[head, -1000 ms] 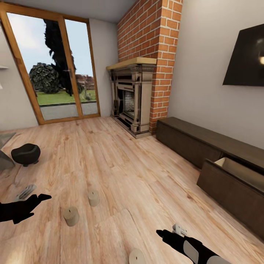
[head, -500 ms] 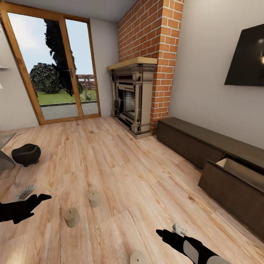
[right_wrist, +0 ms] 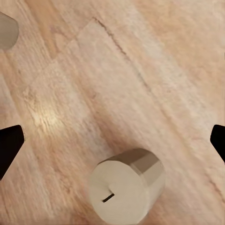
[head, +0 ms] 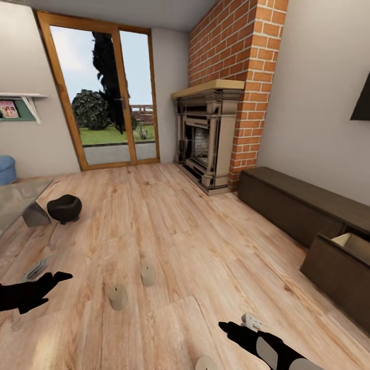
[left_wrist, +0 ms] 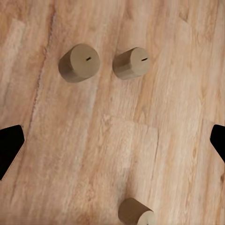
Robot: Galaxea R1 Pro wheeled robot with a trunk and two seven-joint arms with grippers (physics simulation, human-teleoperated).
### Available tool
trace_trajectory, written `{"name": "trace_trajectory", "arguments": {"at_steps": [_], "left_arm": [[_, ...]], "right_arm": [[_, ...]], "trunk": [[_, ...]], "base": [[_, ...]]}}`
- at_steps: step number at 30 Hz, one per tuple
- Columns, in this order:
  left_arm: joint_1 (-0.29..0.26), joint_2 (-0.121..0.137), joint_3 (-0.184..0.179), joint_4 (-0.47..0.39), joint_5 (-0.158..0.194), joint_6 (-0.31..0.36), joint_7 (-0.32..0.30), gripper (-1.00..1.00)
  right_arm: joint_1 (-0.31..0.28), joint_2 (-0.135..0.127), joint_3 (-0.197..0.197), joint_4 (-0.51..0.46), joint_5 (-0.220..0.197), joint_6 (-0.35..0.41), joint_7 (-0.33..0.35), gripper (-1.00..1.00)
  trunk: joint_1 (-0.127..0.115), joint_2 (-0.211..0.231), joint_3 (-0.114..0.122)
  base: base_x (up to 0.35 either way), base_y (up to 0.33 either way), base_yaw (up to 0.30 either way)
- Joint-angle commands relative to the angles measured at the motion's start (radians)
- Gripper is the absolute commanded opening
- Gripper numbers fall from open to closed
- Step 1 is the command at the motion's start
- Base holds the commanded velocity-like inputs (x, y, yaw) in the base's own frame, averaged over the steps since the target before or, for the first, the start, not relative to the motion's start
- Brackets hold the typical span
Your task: Place each of the two pumpkins and all three candles from the living room inside a cabinet in the living room (use any cabinet), then make sure every cabinet is closed, and position the cauldron so it is next to a table in the living room.
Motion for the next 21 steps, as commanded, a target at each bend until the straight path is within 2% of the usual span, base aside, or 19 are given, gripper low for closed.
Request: {"name": "trace_trajectory", "arguments": {"at_steps": [1, 14, 17, 20, 21], "left_arm": [[-0.001, 0.0, 0.0, 0.0, 0.01, 0.002, 0.01, 1.0], [-0.001, -0.002, -0.004, -0.014, 0.01, 0.003, 0.01, 1.0], [-0.001, -0.004, -0.01, -0.019, 0.01, 0.004, 0.01, 1.0], [-0.001, -0.005, -0.038, -0.04, 0.008, 0.004, 0.012, 1.0], [-0.001, -0.005, -0.065, -0.056, 0.005, 0.004, 0.013, 1.0]], "right_arm": [[0.0, -0.001, 0.005, -0.001, -0.008, 0.004, 0.001, 1.0], [0.0, 0.002, 0.005, -0.001, -0.008, 0.003, 0.005, 1.0], [0.0, 0.001, 0.005, -0.001, -0.008, 0.002, 0.008, 1.0], [0.0, 0.001, 0.005, -0.001, -0.008, 0.002, 0.011, 1.0], [0.0, 0.001, 0.005, -0.001, -0.008, 0.002, 0.012, 1.0]], "trunk": [[0.0, 0.0, -0.001], [0.0, 0.0, -0.001], [0.0, 0.0, -0.001], [0.0, 0.0, -0.001], [0.0, 0.0, -0.001]], "base": [[0.0, 0.0, 0.272], [0.0, 0.0, 0.272], [0.0, 0.0, 0.159], [0.0, 0.0, 0.052], [0.0, 0.0, 0.024]]}}
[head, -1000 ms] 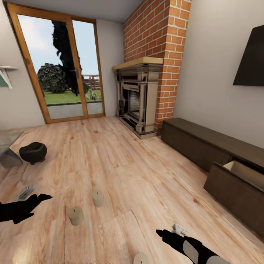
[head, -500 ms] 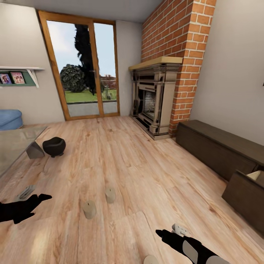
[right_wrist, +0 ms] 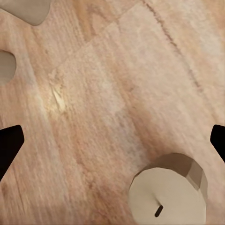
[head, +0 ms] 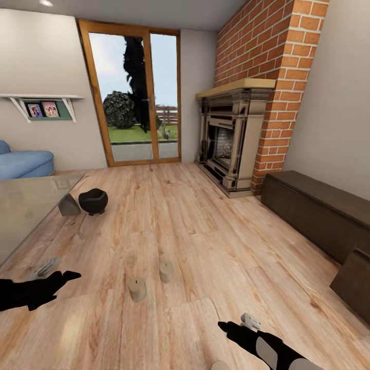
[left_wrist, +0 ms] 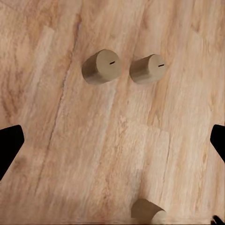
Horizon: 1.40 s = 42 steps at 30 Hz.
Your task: Place each of the two pumpkins and all three candles from the living room inside a cabinet in the living room (use any cabinet), then make sure every cabinet is closed, and position the cauldron so it is next to a table in the living room.
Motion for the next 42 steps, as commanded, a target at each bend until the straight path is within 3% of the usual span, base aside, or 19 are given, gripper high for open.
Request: {"name": "trace_trajectory", "arguments": {"at_steps": [1, 5, 7, 8, 9, 13, 16, 18, 23, 25, 26, 31, 42], "left_arm": [[-0.001, 0.0, -0.028, -0.016, 0.006, 0.002, 0.012, 1.0], [-0.014, -0.005, -0.201, -0.068, -0.01, 0.0, 0.023, 1.0], [-0.016, -0.019, -0.24, -0.075, -0.035, -0.001, 0.025, 1.0], [-0.016, -0.027, -0.249, -0.077, -0.047, -0.001, 0.026, 1.0], [-0.017, -0.051, -0.262, -0.079, -0.083, -0.001, 0.027, 1.0], [-0.017, -0.168, -0.28, -0.078, -0.269, -0.001, 0.028, 1.0], [-0.017, -0.202, -0.279, -0.077, -0.358, -0.001, 0.025, 1.0], [-0.017, -0.212, -0.278, -0.076, -0.387, -0.001, 0.024, 1.0], [-0.017, -0.218, -0.276, -0.075, -0.405, -0.001, 0.024, 1.0], [-0.017, -0.219, -0.276, -0.075, -0.406, -0.002, 0.023, 1.0], [-0.017, -0.219, -0.276, -0.075, -0.406, -0.002, 0.022, 1.0], [-0.017, -0.22, -0.275, -0.077, -0.406, -0.003, 0.019, 1.0], [-0.017, -0.221, -0.273, -0.083, -0.404, -0.003, 0.017, 1.0]], "right_arm": [[0.0, -0.001, 0.005, -0.001, -0.009, 0.004, 0.002, 1.0], [0.0, -0.002, 0.005, -0.001, -0.009, 0.004, 0.003, 1.0], [0.0, -0.002, 0.005, 0.0, -0.009, 0.004, 0.003, 1.0], [0.0, -0.002, 0.005, 0.0, -0.009, 0.004, 0.003, 1.0], [0.0, -0.002, 0.005, 0.0, -0.009, 0.004, 0.003, 1.0], [0.0, -0.002, 0.005, -0.001, -0.009, 0.004, 0.003, 1.0], [0.0, -0.001, 0.005, 0.0, -0.009, 0.003, 0.003, 1.0], [0.0, -0.001, 0.005, 0.0, -0.009, -0.001, -0.001, 1.0], [0.0, 0.0, 0.005, 0.011, -0.012, -0.067, -0.029, 1.0], [0.0, 0.001, 0.005, 0.015, -0.012, -0.08, -0.102, 1.0], [0.0, 0.002, 0.005, 0.012, -0.011, -0.085, -0.18, 1.0], [0.0, 0.004, 0.005, 0.005, -0.011, -0.087, -0.321, 1.0], [0.0, 0.017, 0.004, 0.013, -0.009, -0.051, -0.353, 1.0]], "trunk": [[0.0, 0.0, -0.001], [0.0, 0.0, -0.001], [0.0, 0.0, -0.001], [0.0, 0.0, -0.001], [0.0, 0.0, -0.001], [0.0, 0.0, -0.001], [0.0, 0.0, -0.001], [0.0, 0.0, -0.001], [0.0, 0.0, -0.001], [0.0, 0.0, -0.001], [0.0, 0.0, -0.001], [0.0, 0.0, -0.001], [0.0, 0.0, -0.001]], "base": [[0.0, 0.0, 0.015], [0.0, 0.0, 0.005], [0.0, 0.0, 0.001], [0.0, 0.0, 0.0], [0.0, 0.0, 0.0], [0.0, 0.0, 0.0], [0.0, 0.0, 0.0], [0.0, 0.0, 0.0], [0.003, 0.117, 0.0], [0.044, 0.166, 0.0], [0.023, 0.071, 0.0], [0.008, 0.026, 0.0], [0.0, 0.001, 0.0]]}}
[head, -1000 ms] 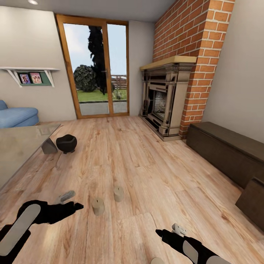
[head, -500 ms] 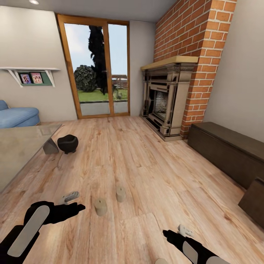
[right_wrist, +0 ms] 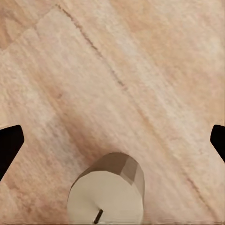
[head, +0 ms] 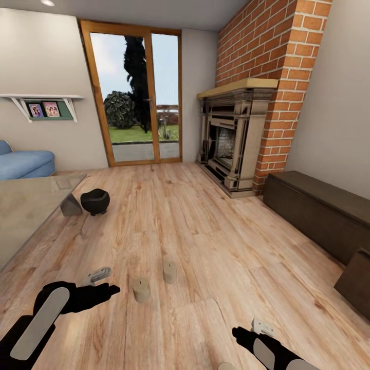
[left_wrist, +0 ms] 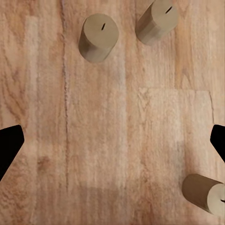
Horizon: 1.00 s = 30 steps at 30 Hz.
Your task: Place each of the two pumpkins and all three candles from the living room inside a cabinet in the living room (use any cabinet), then make sure every cabinet is closed, and position the cauldron so it is next to a table in the living room.
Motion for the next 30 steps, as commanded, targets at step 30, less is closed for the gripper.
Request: {"name": "trace_trajectory", "arguments": {"at_steps": [30], "left_arm": [[-0.001, 0.002, 0.04, -0.014, 0.104, 0.004, 0.007, 1.0]], "right_arm": [[0.0, 0.0, 0.095, -0.012, -0.007, 0.034, 0.007, 1.0]], "trunk": [[0.02, -0.022, -0.115]], "base": [[0.0, 0.0, 0.0]]}}
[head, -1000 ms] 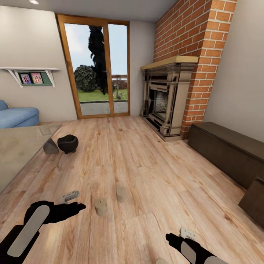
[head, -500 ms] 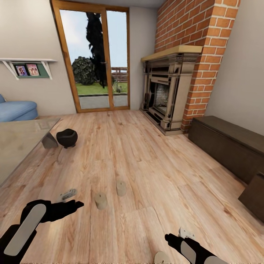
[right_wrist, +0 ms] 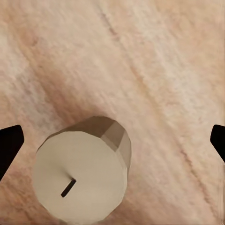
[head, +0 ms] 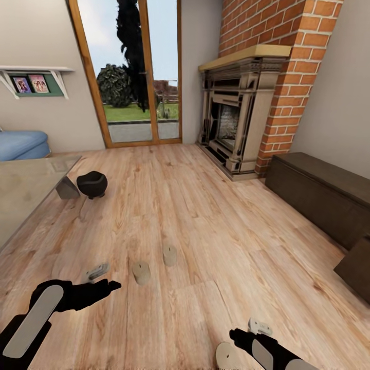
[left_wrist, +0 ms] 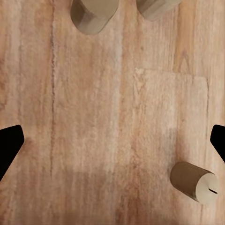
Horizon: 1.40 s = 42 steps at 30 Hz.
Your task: Place each of the two pumpkins and all three candles from the living room inside a cabinet in the living room (use any cabinet), then make sure every cabinet is closed, and position the cauldron so it is next to a table in the living room.
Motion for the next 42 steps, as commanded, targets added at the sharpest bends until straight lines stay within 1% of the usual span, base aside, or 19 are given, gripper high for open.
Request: {"name": "trace_trajectory", "arguments": {"at_steps": [1, 2, 4, 9, 20, 42], "left_arm": [[-0.001, 0.0, -0.001, -0.001, 0.01, 0.0, 0.01, 1.0], [-0.001, 0.0, -0.001, -0.001, 0.01, 0.0, 0.01, 1.0], [-0.001, 0.0, -0.001, -0.001, 0.01, 0.0, 0.01, 1.0], [-0.001, 0.0, -0.001, -0.001, 0.011, 0.0, 0.01, 1.0], [-0.001, -0.001, -0.001, 0.0, 0.012, 0.0, 0.01, 1.0], [-0.001, 0.0, -0.001, 0.001, 0.012, 0.0, 0.01, 1.0]], "right_arm": [[0.0, -0.001, 0.019, -0.003, -0.008, 0.005, -0.006, 1.0], [0.0, -0.001, 0.027, -0.004, -0.008, 0.005, -0.006, 1.0], [0.0, -0.001, 0.032, -0.004, -0.008, 0.004, -0.005, 1.0], [0.0, 0.0, 0.036, -0.004, -0.008, 0.001, -0.004, 1.0], [0.0, 0.0, 0.038, -0.004, -0.007, -0.002, -0.004, 1.0], [0.0, 0.0, 0.038, -0.004, -0.007, -0.003, -0.004, 1.0]], "trunk": [[0.0, -0.001, -0.005], [0.001, -0.001, -0.009], [0.002, -0.001, -0.016], [0.004, -0.003, -0.036], [0.004, -0.003, -0.036], [0.004, -0.003, -0.036]], "base": [[0.0, 0.0, 0.0], [0.0, 0.0, 0.0], [0.0, 0.0, 0.0], [0.0, 0.0, 0.0], [0.0, 0.005, 0.0], [0.0, 0.109, 0.0]]}}
